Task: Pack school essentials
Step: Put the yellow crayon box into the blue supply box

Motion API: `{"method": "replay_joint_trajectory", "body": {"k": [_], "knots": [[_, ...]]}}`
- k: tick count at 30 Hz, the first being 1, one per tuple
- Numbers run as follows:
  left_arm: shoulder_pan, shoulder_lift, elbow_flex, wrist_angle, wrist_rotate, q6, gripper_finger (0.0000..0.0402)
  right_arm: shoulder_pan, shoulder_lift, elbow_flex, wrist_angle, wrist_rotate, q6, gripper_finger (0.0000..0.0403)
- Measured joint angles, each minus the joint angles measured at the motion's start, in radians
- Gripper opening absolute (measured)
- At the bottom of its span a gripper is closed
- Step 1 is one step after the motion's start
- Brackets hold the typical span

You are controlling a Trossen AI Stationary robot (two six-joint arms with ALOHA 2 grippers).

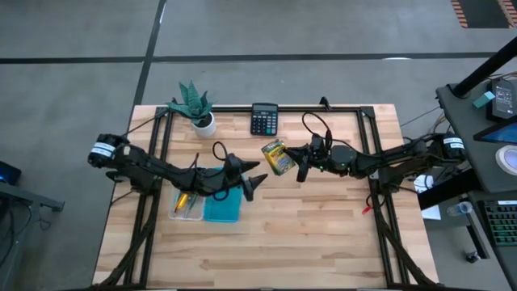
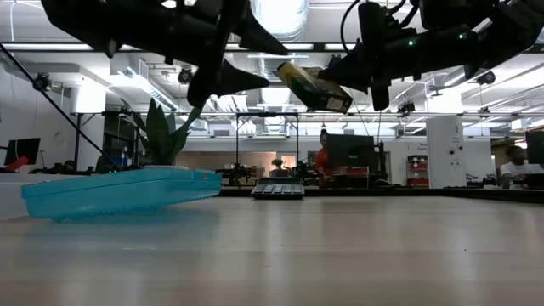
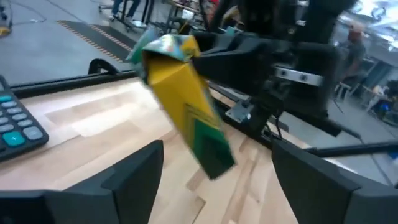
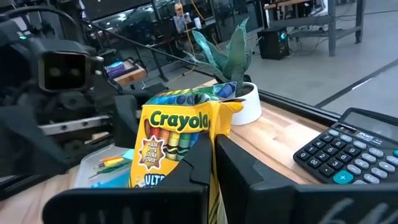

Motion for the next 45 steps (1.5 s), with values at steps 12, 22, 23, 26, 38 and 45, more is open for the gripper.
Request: {"method": "replay_joint_trajectory", "body": {"k": [12,22,23,26,38,45], "knots": [[0.049,0.114,0.006,0.217,0.013,-0.08,0.0283,0.007,0.0,0.006,0.006,-0.01,0.003,0.0009],[0.071,0.168,0.039,0.257,0.013,-0.078,0.0283,0.011,0.0,0.006,0.014,-0.01,0.011,0.0009],[0.073,0.183,0.054,0.266,0.013,-0.077,0.0283,0.011,0.0,0.006,0.014,-0.01,0.011,0.0009],[0.077,0.223,0.077,0.301,0.031,-0.073,0.0283,0.011,0.0,0.006,0.014,-0.01,0.011,0.0009],[0.083,0.277,0.129,0.328,0.041,-0.066,0.0233,0.011,0.0,0.006,0.01,-0.01,0.011,0.0009],[0.083,0.274,0.127,0.328,0.039,-0.067,0.0154,0.011,0.0,0.006,0.01,-0.008,0.011,0.0009]]}}
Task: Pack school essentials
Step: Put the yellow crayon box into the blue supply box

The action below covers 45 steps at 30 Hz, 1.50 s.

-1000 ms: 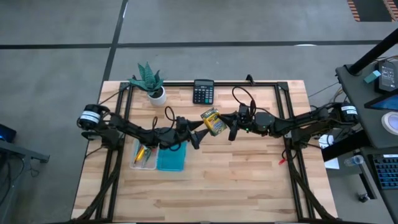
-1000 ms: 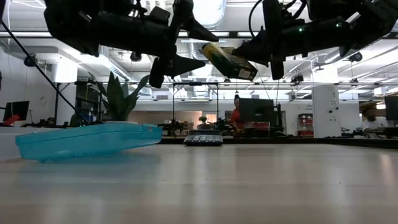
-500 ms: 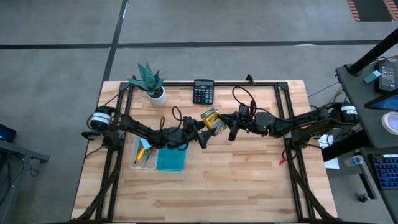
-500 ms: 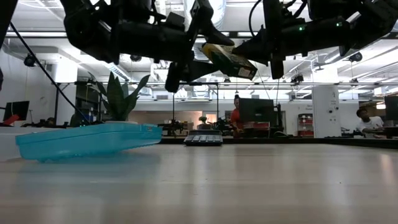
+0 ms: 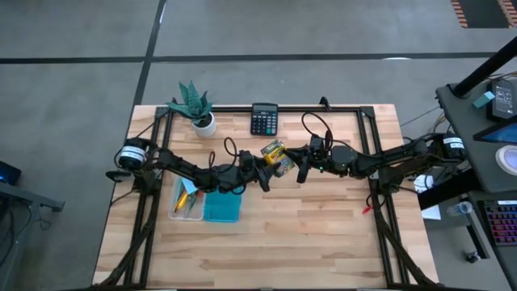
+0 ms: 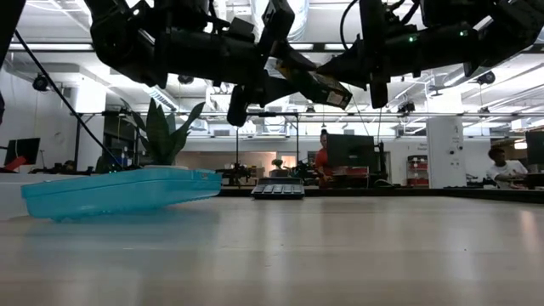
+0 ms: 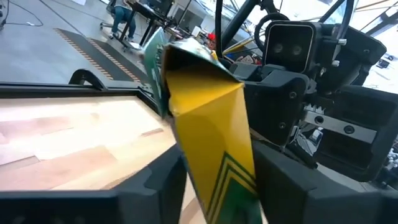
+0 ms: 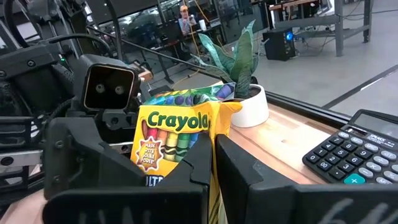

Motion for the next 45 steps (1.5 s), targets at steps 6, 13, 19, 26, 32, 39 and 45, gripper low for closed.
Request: {"method": "replay_joint_trajectory", "body": {"k": [6,13,19,26,32,39,45], "knots": [[0.0,-0.001,0.0,-0.002,-0.005,-0.002,0.0101,0.0,0.0,0.0,0.0,0.002,0.0,0.0009],[0.0,-0.001,-0.001,-0.003,-0.006,-0.002,0.0089,0.0,0.0,-0.001,0.001,0.001,0.0,0.0016],[0.0,-0.002,-0.001,-0.01,0.004,0.0,0.009,0.0,0.0,-0.001,-0.001,-0.002,0.019,0.0075],[0.0,-0.004,-0.02,-0.013,0.01,0.001,0.009,0.0,-0.001,-0.001,-0.02,-0.002,0.019,0.0161],[-0.001,-0.005,-0.03,-0.012,0.008,0.001,0.009,0.0,-0.002,-0.002,-0.037,-0.002,0.019,0.0201],[-0.003,-0.006,-0.031,-0.014,0.007,0.025,0.0058,0.0,-0.003,-0.002,-0.063,-0.002,0.022,0.021],[-0.003,-0.007,-0.031,-0.019,0.019,0.025,0.0061,0.0,-0.004,-0.002,-0.068,-0.002,0.026,0.021]]}}
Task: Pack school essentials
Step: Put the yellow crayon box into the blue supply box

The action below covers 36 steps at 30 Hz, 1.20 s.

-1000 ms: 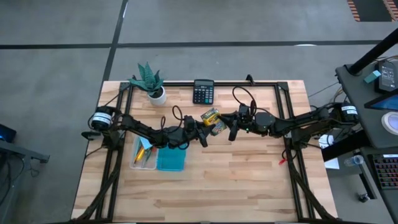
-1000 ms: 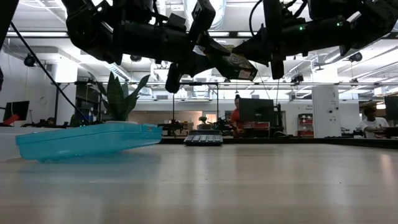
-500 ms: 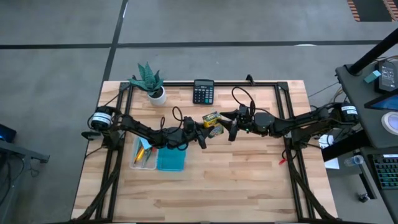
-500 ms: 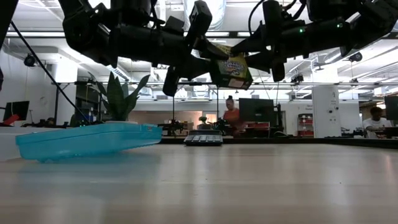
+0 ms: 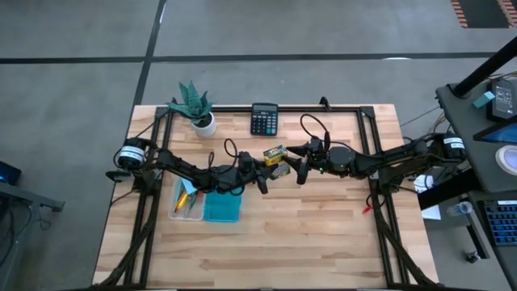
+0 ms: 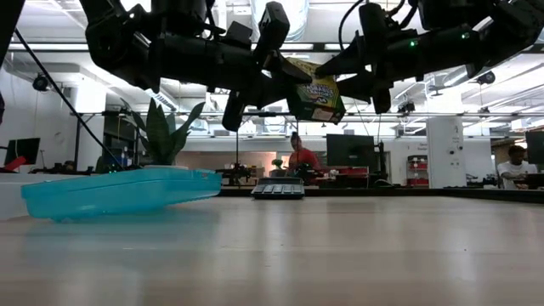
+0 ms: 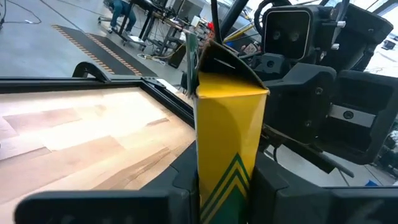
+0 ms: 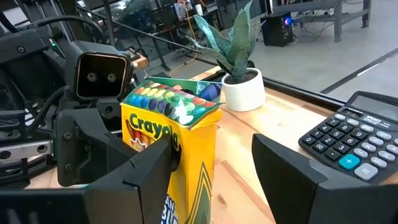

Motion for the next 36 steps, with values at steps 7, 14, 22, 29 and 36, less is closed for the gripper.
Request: {"method": "replay_joint_trajectory", "body": {"k": [7,14,22,29,36], "knots": [[0.0,-0.02,-0.009,-0.039,0.024,0.001,0.0065,0.0,-0.077,0.0,-0.142,-0.006,0.0,0.0211],[-0.024,-0.181,-0.013,-0.37,0.063,0.002,0.0057,-0.002,-0.227,-0.001,-0.379,0.005,0.0,0.0208],[-0.09,-0.458,0.065,-1.015,0.076,-0.104,0.0056,-0.008,-0.313,-0.001,-0.456,0.009,-0.046,0.0206],[-0.12,-0.648,0.124,-1.672,0.257,-0.507,0.0056,-0.01,-0.31,-0.001,-0.461,0.027,-0.061,0.0205],[-0.18,-0.778,0.083,-2.081,0.343,-0.891,0.0055,-0.01,-0.291,-0.001,-0.464,0.026,-0.074,0.0205]]}}
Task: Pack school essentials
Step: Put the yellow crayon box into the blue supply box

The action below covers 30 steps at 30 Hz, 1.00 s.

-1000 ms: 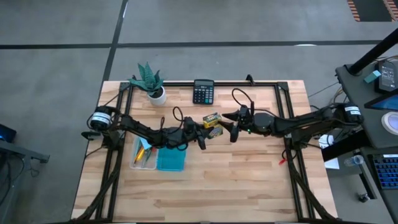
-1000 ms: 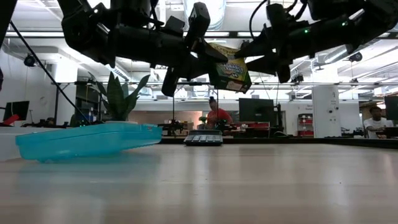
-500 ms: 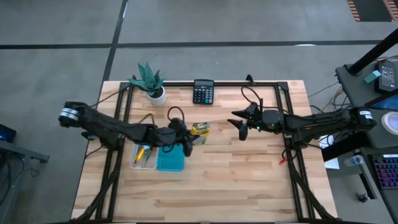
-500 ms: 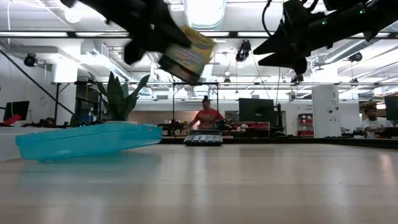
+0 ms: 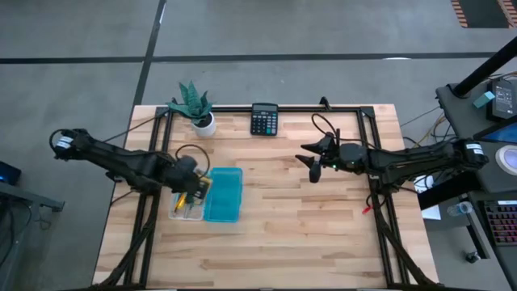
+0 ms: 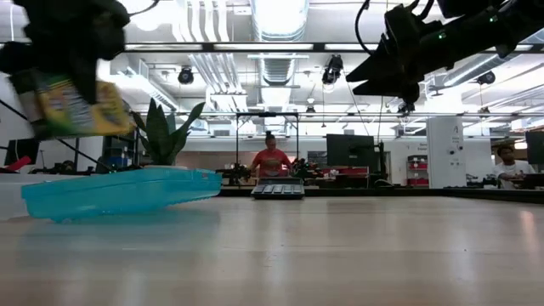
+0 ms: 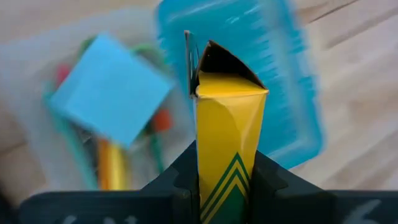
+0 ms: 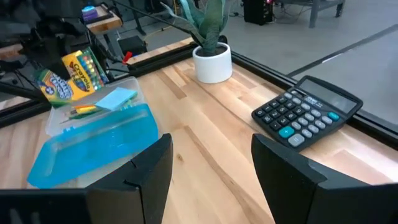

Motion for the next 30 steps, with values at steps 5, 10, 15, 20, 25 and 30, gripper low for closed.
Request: {"method": "replay_joint_trajectory", "body": {"k": [5,10,15,20,25,30], "knots": [[-0.006,-0.006,-0.03,-0.124,0.048,-0.082,0.0055,0.0,0.013,0.0,-0.001,0.0,0.0,0.0205],[-0.007,0.084,-0.036,-0.227,0.104,-0.132,0.0055,0.0,0.02,0.0,-0.003,0.0,0.0,0.0205],[-0.007,0.194,-0.031,-0.232,0.132,-0.107,0.0055,0.0,0.018,0.0,-0.002,0.0,-0.004,0.0205],[-0.007,0.284,-0.011,-0.252,0.149,-0.09,0.0055,0.0,0.019,0.0,-0.003,0.0,-0.005,0.0205],[-0.007,0.349,0.042,-0.398,0.154,-0.083,0.0055,0.0,0.019,0.0,-0.004,0.0,-0.005,0.0205],[-0.007,0.401,0.08,-0.426,0.13,-0.081,0.0055,0.0,0.019,0.0,-0.019,0.0,-0.005,0.0205]]}}
